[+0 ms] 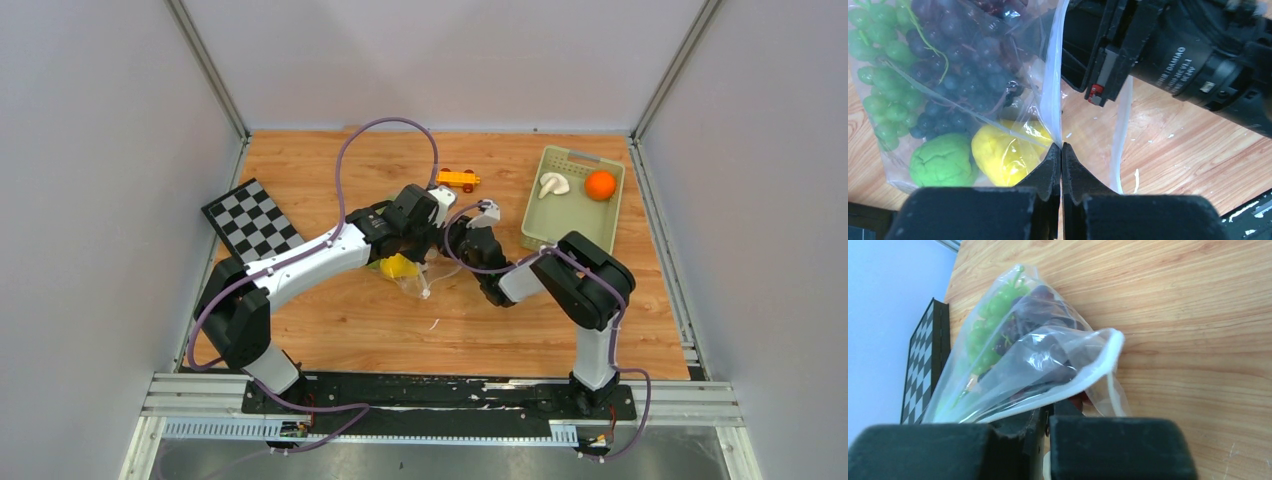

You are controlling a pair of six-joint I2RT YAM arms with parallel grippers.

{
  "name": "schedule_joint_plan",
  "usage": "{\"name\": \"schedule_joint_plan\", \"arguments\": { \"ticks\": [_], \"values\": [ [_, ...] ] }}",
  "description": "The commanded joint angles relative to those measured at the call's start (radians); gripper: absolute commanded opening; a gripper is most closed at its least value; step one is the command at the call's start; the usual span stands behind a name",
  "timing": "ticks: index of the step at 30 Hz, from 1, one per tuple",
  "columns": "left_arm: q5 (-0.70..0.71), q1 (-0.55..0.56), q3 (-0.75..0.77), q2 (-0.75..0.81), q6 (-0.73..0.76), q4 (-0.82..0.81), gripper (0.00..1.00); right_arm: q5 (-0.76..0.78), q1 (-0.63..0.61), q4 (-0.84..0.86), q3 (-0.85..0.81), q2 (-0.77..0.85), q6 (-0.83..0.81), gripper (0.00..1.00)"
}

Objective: Open the zip-top bag and remove the fake food

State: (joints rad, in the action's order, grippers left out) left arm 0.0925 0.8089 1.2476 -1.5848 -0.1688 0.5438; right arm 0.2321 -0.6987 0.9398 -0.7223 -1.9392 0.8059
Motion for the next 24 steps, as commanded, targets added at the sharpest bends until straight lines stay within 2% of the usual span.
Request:
{"name": "schedule_joint_plan", "arguments": {
  "ticks": [1,15,20,24],
  "values": [
    [0.019,0.003,0.024,0.002,0.013,0.009,0.0,-0.071,0.003,0.014,0.02,0.124,-0.059,0.0],
    [0.073,0.003,0.031,0.017,0.022,0.019,0.0,-0.3,0.002,-0.402,0.073,0.476,-0.117,0.0],
    [0.065,-0.008,0.028,0.052,0.011,0.012,0.0,-0.365,0.0,-0.542,0.071,0.525,-0.178,0.0],
    [0.004,-0.034,0.006,0.105,-0.014,-0.024,0.0,-0.366,-0.001,-0.603,0.079,0.527,-0.206,0.0]
  ]
}}
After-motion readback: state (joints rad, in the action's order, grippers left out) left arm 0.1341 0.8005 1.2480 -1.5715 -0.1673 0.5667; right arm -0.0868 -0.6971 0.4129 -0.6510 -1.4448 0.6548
